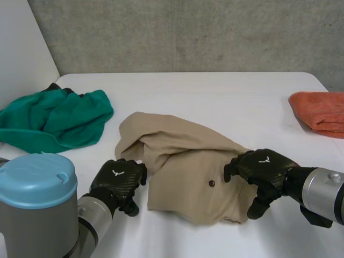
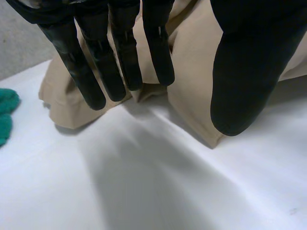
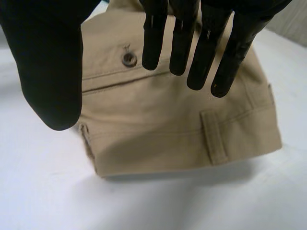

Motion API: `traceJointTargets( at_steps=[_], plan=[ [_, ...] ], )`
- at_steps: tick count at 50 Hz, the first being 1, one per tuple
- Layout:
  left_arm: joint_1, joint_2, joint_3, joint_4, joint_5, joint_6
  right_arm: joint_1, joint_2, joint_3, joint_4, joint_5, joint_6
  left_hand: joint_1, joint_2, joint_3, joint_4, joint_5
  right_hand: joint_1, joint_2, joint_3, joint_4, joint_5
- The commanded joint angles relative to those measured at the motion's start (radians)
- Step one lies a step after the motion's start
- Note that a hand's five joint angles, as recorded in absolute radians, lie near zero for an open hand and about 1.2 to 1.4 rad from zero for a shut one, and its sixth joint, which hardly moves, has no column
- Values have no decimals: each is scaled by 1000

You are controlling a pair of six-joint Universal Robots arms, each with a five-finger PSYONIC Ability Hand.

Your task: Fold the laundry.

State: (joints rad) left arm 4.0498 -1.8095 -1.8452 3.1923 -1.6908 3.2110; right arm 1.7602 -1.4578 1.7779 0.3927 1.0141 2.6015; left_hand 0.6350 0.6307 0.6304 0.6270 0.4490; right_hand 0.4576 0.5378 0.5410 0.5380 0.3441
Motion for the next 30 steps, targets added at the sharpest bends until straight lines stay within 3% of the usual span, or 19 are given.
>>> traceJointTargets(
  at_steps=[1,7,12,23,28,30],
  plan=[
    [-3,-100,35,18,69,-42,28,-47,28,-9,11,5,10,14,15,18,22,130,49,46,49,69],
    [-26,-171,86,60,71,-43,68,-16,75,-37,8,0,-49,-44,-44,-41,-37,-108,-188,-191,-188,-169],
    [-45,-232,132,101,68,-45,78,74,89,-118,61,11,-49,-44,-44,-41,-37,-202,-282,-285,-282,-263],
    [-58,-310,233,117,65,-45,127,174,84,-317,158,92,-14,-9,-9,-6,-2,-200,-280,-283,-280,-261],
    [-72,-350,279,123,63,-43,163,205,74,-374,193,132,183,187,187,191,194,-135,-215,-218,-215,-196],
    [-77,-369,302,132,63,-42,177,215,72,-397,208,140,359,363,363,367,370,-88,-168,-171,-169,-149]
  ],
)
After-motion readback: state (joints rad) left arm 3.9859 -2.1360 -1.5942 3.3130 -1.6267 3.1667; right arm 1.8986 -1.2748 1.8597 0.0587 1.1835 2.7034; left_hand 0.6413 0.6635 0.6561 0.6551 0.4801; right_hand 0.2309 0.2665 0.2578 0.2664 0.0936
